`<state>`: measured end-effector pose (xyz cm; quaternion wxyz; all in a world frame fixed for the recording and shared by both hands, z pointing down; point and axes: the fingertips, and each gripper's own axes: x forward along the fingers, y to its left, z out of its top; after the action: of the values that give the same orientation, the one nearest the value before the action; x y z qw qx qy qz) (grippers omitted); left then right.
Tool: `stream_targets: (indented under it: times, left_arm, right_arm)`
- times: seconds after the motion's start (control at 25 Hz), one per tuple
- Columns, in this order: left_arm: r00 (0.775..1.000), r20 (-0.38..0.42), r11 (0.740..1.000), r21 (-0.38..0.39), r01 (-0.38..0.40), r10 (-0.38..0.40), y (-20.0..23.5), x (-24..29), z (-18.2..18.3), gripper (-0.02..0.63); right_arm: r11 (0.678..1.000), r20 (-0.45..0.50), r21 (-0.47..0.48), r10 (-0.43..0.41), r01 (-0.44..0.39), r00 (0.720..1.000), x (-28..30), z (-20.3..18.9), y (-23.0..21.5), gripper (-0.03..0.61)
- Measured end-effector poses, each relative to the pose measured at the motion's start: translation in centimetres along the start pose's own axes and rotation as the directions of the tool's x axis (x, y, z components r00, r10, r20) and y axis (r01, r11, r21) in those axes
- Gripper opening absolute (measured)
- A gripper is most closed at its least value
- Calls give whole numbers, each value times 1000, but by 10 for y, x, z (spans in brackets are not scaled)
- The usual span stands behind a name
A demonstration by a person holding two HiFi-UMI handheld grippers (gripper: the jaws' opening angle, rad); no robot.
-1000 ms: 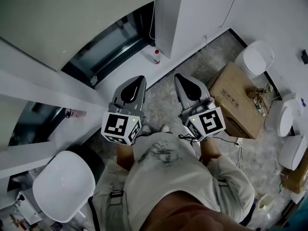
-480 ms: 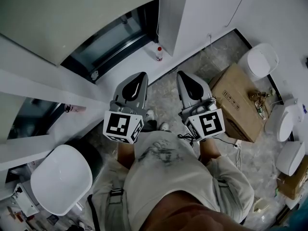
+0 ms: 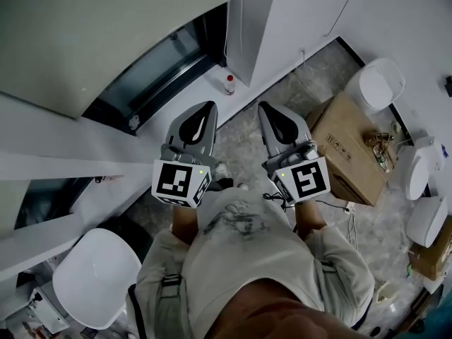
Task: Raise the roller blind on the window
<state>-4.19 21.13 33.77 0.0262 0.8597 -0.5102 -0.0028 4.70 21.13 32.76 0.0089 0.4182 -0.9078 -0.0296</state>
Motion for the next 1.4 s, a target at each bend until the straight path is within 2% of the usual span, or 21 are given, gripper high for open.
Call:
stream_targets:
  times: [0.32, 0.6, 1.12, 1.4]
  left_arm:
    - [999, -5, 999, 1, 34, -34, 44, 23, 5, 6]
    - [998, -5, 998, 3, 69, -69, 74, 33, 4, 6]
    - [993, -5, 992, -30, 119, -119, 98, 66, 4, 6]
    - [994, 1, 994, -22, 107, -107, 103, 86, 7, 6]
  right_arm:
    - [1000, -10, -4, -9, 9, 1000, 51, -2, -2, 9]
    - [999, 29, -35, -34, 35, 999, 85, 7, 1, 9]
    - [994, 11, -49, -99, 99, 995, 117, 9, -21, 11]
    - [995, 14, -59, -81, 82, 997, 129, 8, -37, 11]
